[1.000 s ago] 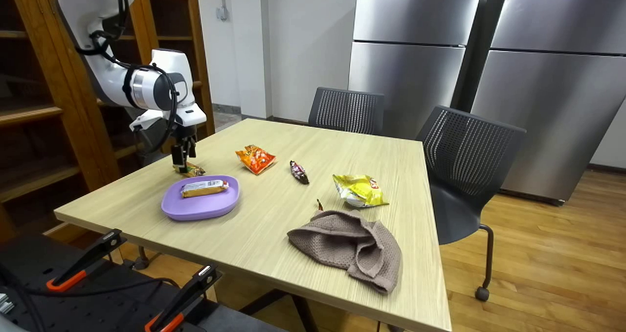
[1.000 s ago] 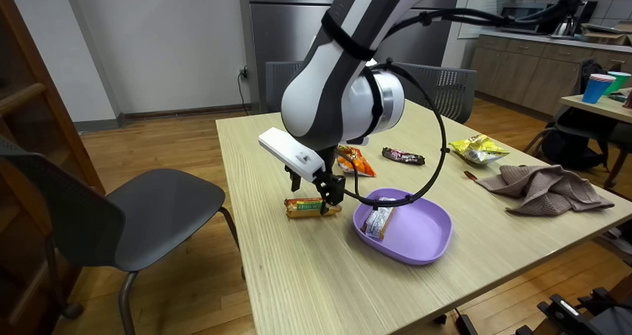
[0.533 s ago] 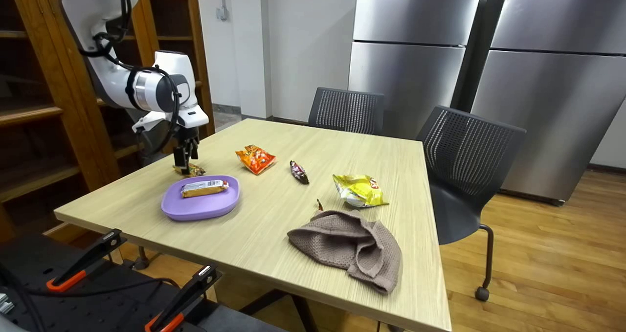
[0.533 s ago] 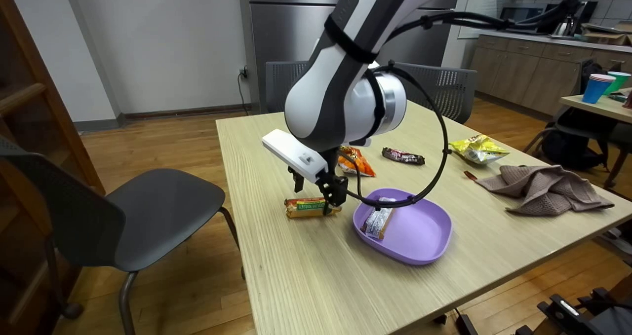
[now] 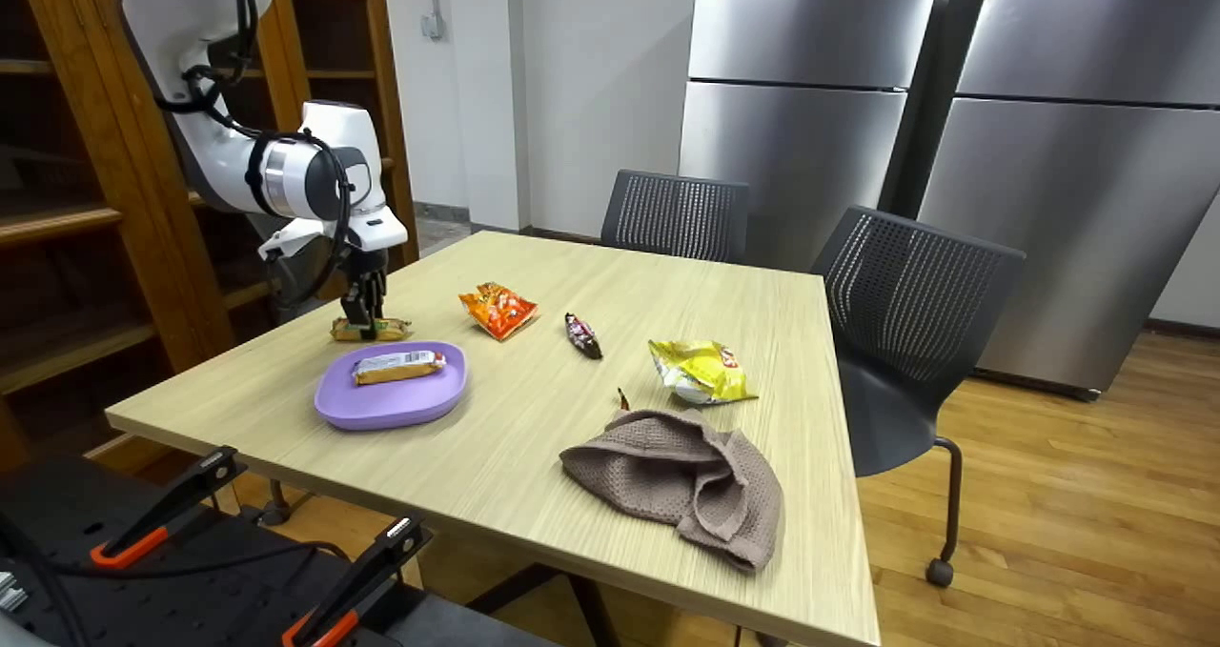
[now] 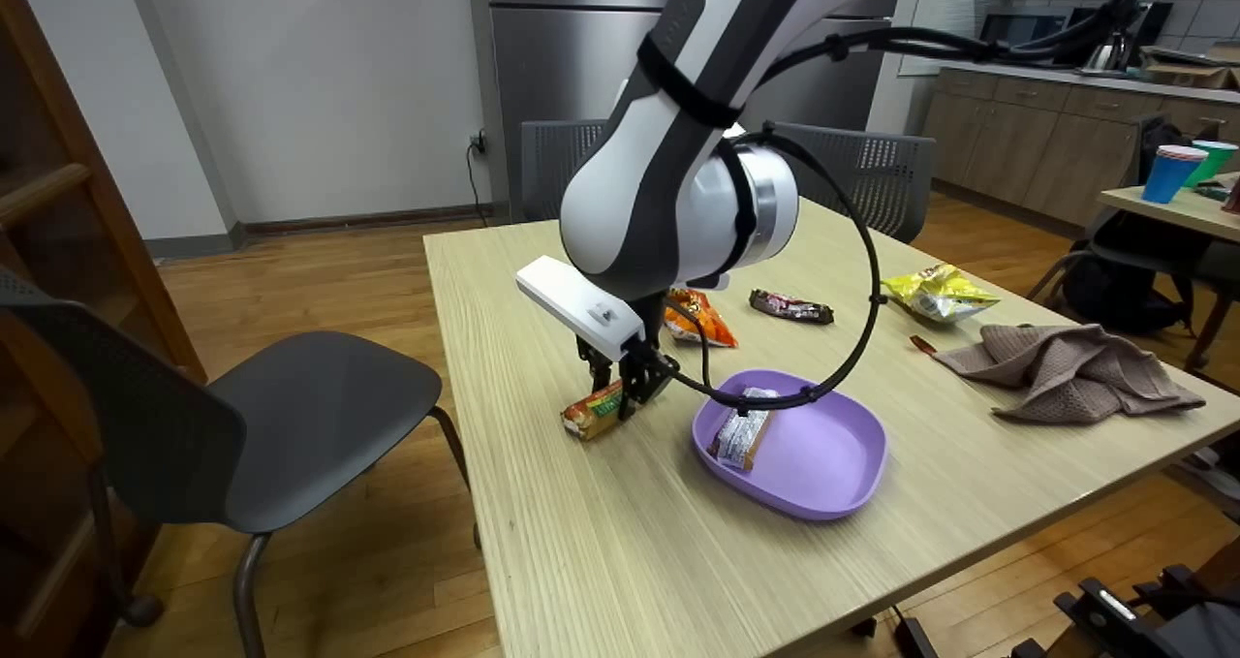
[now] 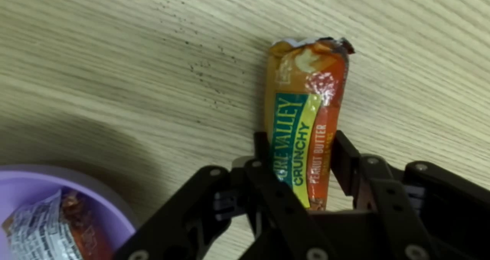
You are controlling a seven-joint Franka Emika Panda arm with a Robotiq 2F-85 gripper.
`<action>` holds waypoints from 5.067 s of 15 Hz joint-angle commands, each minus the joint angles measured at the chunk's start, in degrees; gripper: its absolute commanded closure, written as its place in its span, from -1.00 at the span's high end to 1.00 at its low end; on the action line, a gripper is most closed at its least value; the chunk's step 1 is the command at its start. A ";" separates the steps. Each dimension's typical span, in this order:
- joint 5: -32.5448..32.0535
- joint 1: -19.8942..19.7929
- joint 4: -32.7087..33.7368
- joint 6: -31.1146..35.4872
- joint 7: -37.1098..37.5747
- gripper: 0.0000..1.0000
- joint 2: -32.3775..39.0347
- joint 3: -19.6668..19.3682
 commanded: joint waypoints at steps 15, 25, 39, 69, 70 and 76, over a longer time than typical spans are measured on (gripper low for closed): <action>-1.38 -2.68 -3.27 -3.58 -4.37 -0.67 -6.56 0.67; -2.51 -5.30 -9.20 -10.28 -7.59 -0.67 -13.09 0.15; -4.52 -8.01 -20.69 -12.18 -7.02 -0.67 -19.84 -0.65; -1.20 -13.99 -21.10 -8.91 -17.49 -0.67 -15.28 2.62; -1.18 -13.92 -20.83 -8.94 -17.62 -0.67 -15.08 2.64; -1.04 -13.80 -19.88 -9.67 -18.31 0.33 -14.75 2.71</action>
